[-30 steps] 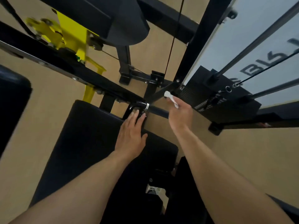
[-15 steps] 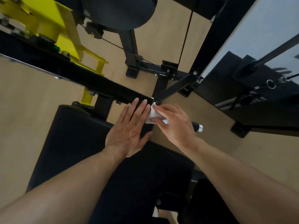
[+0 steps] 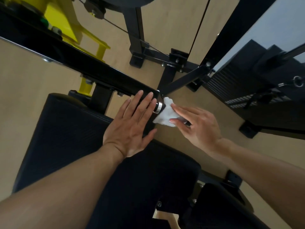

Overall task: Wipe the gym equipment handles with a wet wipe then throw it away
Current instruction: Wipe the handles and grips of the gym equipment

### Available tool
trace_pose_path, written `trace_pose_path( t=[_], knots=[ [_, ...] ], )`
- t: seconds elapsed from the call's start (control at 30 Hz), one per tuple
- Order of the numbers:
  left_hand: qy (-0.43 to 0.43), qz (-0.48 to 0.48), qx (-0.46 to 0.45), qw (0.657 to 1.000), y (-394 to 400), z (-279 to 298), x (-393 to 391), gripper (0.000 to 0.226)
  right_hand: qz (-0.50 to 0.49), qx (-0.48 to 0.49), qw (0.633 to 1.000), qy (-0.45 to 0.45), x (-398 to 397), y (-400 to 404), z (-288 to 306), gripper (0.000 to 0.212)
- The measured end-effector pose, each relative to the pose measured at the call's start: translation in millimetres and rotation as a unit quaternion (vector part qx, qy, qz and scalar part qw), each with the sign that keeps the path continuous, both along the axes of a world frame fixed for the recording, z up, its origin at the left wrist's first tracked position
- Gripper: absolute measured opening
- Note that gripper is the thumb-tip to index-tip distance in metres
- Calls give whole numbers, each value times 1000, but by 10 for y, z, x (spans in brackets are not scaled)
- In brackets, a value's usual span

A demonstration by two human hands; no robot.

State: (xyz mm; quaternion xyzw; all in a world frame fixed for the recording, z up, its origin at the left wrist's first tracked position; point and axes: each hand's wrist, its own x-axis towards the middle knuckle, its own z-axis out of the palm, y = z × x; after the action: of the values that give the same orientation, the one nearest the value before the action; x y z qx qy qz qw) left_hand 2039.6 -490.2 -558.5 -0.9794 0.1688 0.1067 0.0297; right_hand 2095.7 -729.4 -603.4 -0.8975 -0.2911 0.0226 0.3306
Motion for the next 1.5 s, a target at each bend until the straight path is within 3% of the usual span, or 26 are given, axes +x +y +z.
trace_pose_path(
  t=[0.13, 0.33, 0.47, 0.6, 0.9, 1.07, 1.17, 1.4, 1.5],
  knots=[
    [-6, 0, 11, 1000, 9, -16, 1, 89, -13, -35, 999, 14, -15, -209, 10, 45],
    [-10, 2, 4, 1000, -6, 0, -3, 89, -22, -3, 999, 32, 68, 339, 166, 46],
    [-7, 4, 10, 1000, -6, 11, 1, 88, 26, -49, 998, -15, 36, -147, -30, 46],
    [-5, 4, 4, 1000, -9, 10, -2, 87, 22, -79, 997, 11, 34, -490, -129, 52],
    [2, 9, -19, 1000, -23, 23, 7, 88, 2, 1, 999, 50, 89, 421, 197, 49],
    [5, 8, -21, 1000, -10, 19, 5, 87, 33, -63, 996, 50, 27, -279, -9, 53],
    [2, 7, -17, 1000, -12, 15, -7, 86, 1, -93, 994, 58, -44, -512, -38, 54],
    [6, 11, -21, 1000, -30, 22, 2, 88, -14, -41, 998, 34, 51, 333, 196, 49],
    [6, 9, -23, 1000, -21, 22, 5, 88, 14, -47, 999, 20, 18, 225, 152, 57]
  ],
)
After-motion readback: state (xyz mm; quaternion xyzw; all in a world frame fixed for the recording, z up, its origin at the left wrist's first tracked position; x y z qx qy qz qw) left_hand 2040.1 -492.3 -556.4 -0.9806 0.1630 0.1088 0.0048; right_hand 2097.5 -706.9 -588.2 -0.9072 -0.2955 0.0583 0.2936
